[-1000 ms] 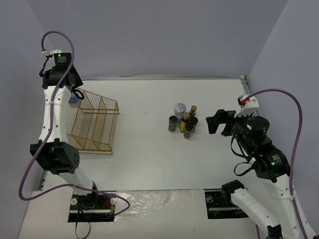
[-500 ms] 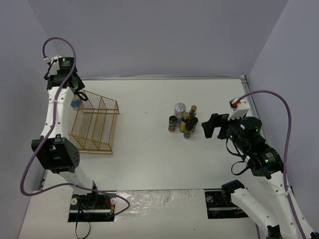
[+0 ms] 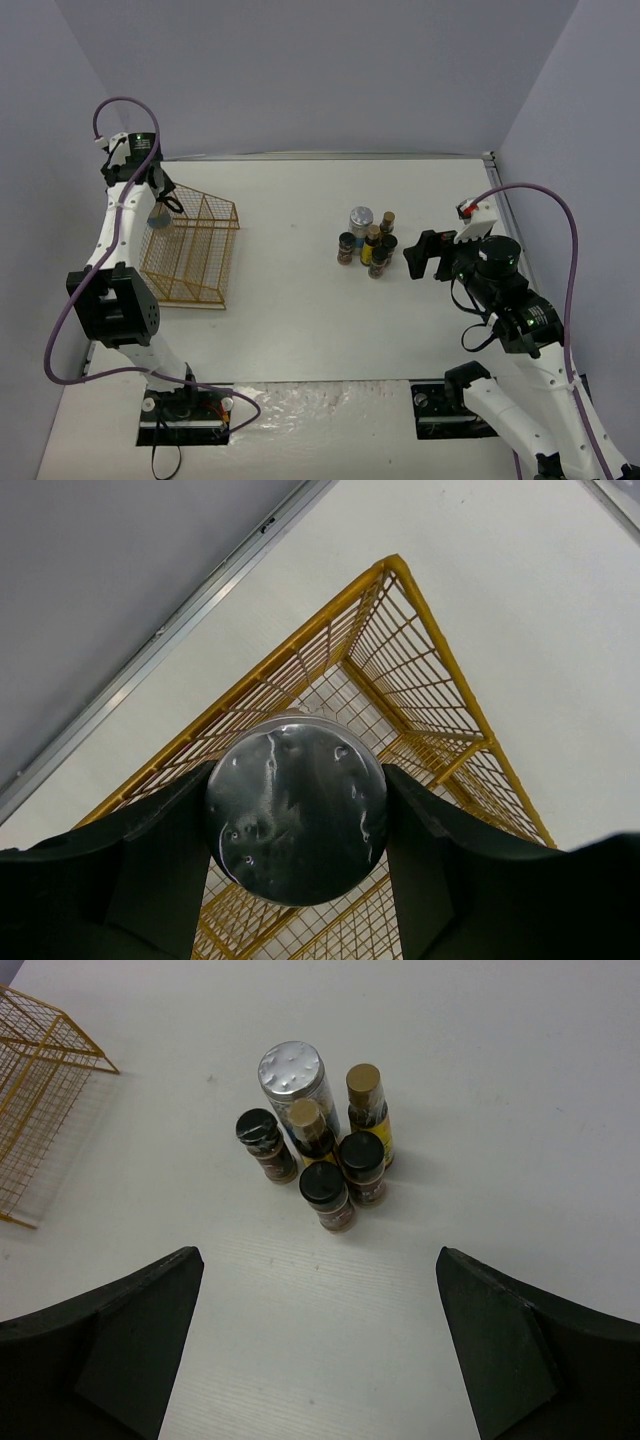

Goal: Organize the condiment bottles

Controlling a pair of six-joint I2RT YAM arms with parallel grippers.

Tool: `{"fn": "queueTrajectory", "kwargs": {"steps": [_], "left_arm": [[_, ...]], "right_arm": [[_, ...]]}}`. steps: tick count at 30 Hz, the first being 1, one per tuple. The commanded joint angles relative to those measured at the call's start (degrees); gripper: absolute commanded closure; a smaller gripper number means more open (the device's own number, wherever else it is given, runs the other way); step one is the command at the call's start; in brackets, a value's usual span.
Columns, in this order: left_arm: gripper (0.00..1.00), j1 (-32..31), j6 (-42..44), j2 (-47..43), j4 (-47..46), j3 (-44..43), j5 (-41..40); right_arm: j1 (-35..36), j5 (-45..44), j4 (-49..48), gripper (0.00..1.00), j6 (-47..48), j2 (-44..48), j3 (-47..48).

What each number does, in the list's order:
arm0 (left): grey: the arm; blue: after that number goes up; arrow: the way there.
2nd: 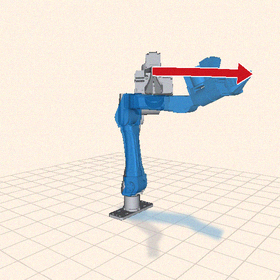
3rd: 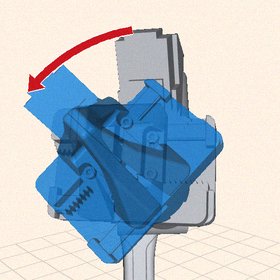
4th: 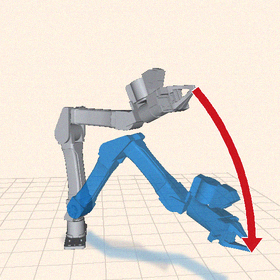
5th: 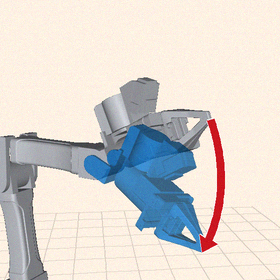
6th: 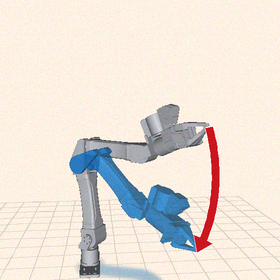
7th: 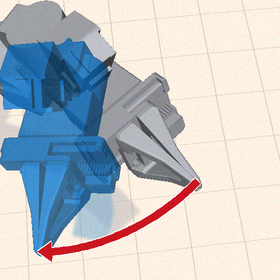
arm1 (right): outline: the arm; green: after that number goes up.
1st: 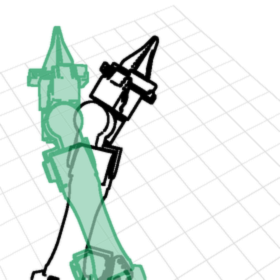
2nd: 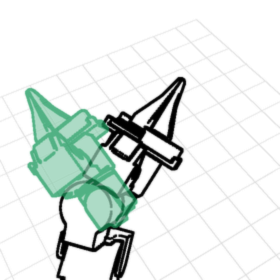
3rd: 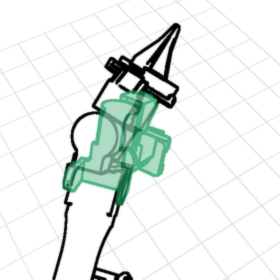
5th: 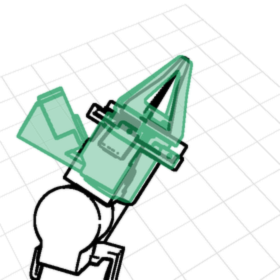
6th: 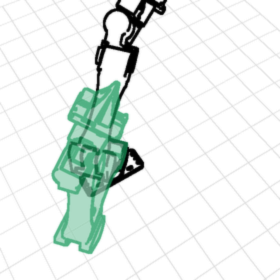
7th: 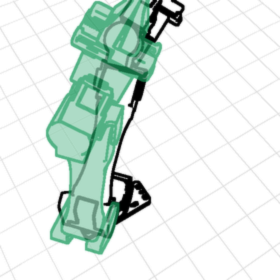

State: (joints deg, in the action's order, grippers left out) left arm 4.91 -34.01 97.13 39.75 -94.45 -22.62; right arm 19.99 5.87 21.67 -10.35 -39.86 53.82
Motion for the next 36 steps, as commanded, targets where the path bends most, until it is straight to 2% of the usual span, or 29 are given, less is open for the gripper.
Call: {"fn": "queueTrajectory", "kwargs": {"steps": [1, 6, 13, 18, 23, 27, 36], "left_arm": [[0.86, 0.20, -1.67, -1.34, -7.04, -1.05, -2.69], [0.72, 0.28, -2.37, -1.07, -8.11, 0.59, -2.70], [0.67, 0.54, -1.40, -1.50, -9.62, 2.01, -3.56], [0.54, 0.54, -1.91, -1.08, -9.10, 2.87, -3.13], [0.36, 0.46, -2.28, -1.68, -8.90, 3.05, -4.10], [0.28, 0.54, -2.20, -1.52, -8.82, 2.96, -3.94], [0.25, 0.54, -2.44, -1.75, -7.79, 3.36, -1.68]], "right_arm": [[0.49, 0.62, -4.18, 0.00, 0.86, -0.05, 0.32], [0.49, 0.55, -4.27, 0.00, 0.68, -0.13, 0.14], [0.58, 0.55, -4.36, 0.00, 0.24, 0.22, -0.22], [0.49, 0.72, -4.53, 0.00, -0.11, 0.39, -0.73], [0.58, 0.99, -4.53, 0.00, -0.46, 0.66, -0.83], [0.49, 1.16, -4.53, 0.00, -0.46, 0.74, -0.57], [0.49, 1.87, -4.53, 0.00, -0.55, 0.99, 0.21]]}}
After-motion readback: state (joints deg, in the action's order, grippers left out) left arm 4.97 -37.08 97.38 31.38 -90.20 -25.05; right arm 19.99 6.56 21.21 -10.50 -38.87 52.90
